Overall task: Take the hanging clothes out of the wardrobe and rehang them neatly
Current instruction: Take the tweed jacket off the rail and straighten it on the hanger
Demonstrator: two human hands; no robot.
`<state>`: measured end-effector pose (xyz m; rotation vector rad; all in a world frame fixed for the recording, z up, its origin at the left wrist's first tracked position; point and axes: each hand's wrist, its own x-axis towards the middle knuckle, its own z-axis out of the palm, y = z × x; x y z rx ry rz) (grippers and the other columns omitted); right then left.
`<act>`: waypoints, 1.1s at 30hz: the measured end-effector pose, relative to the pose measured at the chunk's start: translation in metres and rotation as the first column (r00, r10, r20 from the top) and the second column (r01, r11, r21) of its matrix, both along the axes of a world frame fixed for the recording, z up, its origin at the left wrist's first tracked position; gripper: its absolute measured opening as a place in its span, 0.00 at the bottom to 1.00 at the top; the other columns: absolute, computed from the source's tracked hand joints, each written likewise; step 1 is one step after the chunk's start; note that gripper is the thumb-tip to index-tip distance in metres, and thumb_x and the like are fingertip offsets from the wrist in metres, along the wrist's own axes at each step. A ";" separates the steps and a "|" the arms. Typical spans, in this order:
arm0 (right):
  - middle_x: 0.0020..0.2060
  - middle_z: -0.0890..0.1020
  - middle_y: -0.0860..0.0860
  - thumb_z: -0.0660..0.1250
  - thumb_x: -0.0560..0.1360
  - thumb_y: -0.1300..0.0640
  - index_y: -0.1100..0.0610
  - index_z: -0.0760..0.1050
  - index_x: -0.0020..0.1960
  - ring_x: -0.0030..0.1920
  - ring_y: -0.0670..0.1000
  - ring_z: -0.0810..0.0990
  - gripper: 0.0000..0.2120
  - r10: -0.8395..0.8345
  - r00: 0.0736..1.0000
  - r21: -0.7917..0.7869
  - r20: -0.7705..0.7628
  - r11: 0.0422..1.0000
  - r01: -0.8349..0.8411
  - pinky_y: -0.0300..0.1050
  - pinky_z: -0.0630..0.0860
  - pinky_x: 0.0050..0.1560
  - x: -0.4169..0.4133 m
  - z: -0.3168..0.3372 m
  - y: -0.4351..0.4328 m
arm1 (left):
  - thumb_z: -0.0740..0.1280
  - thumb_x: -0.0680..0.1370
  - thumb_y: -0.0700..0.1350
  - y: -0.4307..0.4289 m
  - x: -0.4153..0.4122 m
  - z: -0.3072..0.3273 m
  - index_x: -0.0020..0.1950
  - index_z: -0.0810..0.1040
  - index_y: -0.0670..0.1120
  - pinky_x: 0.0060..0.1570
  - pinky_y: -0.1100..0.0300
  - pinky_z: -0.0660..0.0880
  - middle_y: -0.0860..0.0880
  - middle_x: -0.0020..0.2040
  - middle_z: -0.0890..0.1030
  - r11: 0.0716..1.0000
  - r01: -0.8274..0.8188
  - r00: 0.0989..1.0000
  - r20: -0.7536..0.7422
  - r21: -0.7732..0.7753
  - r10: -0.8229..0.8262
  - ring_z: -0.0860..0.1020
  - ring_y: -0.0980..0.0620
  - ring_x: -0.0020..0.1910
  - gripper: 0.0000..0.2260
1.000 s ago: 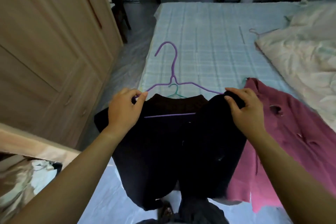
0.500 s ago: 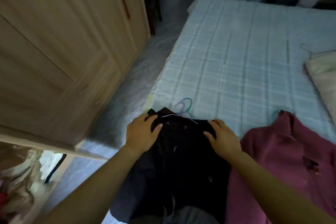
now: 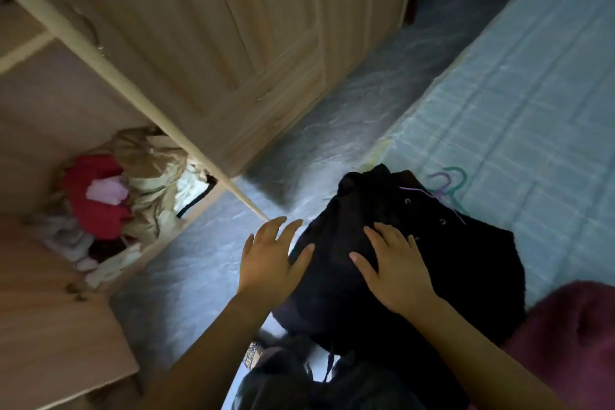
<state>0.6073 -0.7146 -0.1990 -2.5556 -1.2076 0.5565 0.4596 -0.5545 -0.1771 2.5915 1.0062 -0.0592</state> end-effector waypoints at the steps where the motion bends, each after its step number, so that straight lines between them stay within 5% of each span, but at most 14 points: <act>1: 0.70 0.68 0.55 0.41 0.72 0.33 0.54 0.66 0.71 0.71 0.56 0.63 0.38 0.045 0.999 0.015 0.011 0.999 -0.045 0.59 0.56 0.70 -0.010 0.005 0.020 | 0.48 0.73 0.66 0.011 -0.016 0.003 0.68 0.71 0.54 0.67 0.46 0.64 0.49 0.68 0.72 0.999 -0.043 0.999 0.020 0.009 0.043 0.68 0.47 0.68 0.30; 9: 0.59 0.78 0.58 0.47 0.76 0.36 0.59 0.75 0.61 0.59 0.60 0.77 0.32 0.369 0.922 0.130 0.116 0.915 -0.383 0.63 0.72 0.57 -0.136 0.053 0.194 | 0.46 0.74 0.67 0.120 -0.182 0.041 0.70 0.67 0.56 0.67 0.48 0.63 0.52 0.70 0.68 0.944 -0.312 0.950 0.055 0.110 0.308 0.66 0.49 0.69 0.30; 16: 0.62 0.76 0.56 0.51 0.75 0.38 0.59 0.75 0.62 0.61 0.58 0.75 0.30 0.570 0.788 0.319 0.231 0.721 -0.615 0.57 0.75 0.56 -0.277 0.124 0.366 | 0.49 0.73 0.66 0.248 -0.332 0.112 0.66 0.72 0.53 0.63 0.41 0.65 0.49 0.63 0.74 0.823 -0.458 0.887 0.121 0.335 0.445 0.72 0.44 0.63 0.29; 19: 0.63 0.75 0.59 0.52 0.74 0.38 0.61 0.75 0.63 0.61 0.60 0.75 0.31 0.574 0.760 0.415 0.305 0.638 -0.648 0.56 0.74 0.59 -0.317 0.170 0.429 | 0.48 0.73 0.67 0.303 -0.376 0.158 0.68 0.70 0.54 0.65 0.42 0.64 0.50 0.66 0.72 0.759 -0.491 0.866 0.145 0.426 0.479 0.69 0.46 0.66 0.30; 24: 0.72 0.63 0.53 0.50 0.76 0.35 0.56 0.65 0.71 0.72 0.54 0.62 0.32 0.551 0.732 0.501 0.401 0.537 -0.679 0.50 0.61 0.69 -0.350 0.252 0.522 | 0.45 0.72 0.68 0.385 -0.415 0.246 0.69 0.68 0.53 0.68 0.43 0.61 0.48 0.68 0.70 0.650 -0.532 0.843 0.270 0.543 0.464 0.66 0.46 0.68 0.33; 33: 0.73 0.62 0.51 0.53 0.78 0.40 0.55 0.62 0.73 0.72 0.52 0.61 0.28 0.477 0.672 0.624 0.567 0.285 -0.728 0.46 0.62 0.67 -0.369 0.414 0.693 | 0.48 0.74 0.66 0.538 -0.426 0.408 0.68 0.70 0.51 0.60 0.47 0.71 0.46 0.67 0.71 0.396 -0.592 0.806 0.512 0.702 0.297 0.70 0.45 0.65 0.30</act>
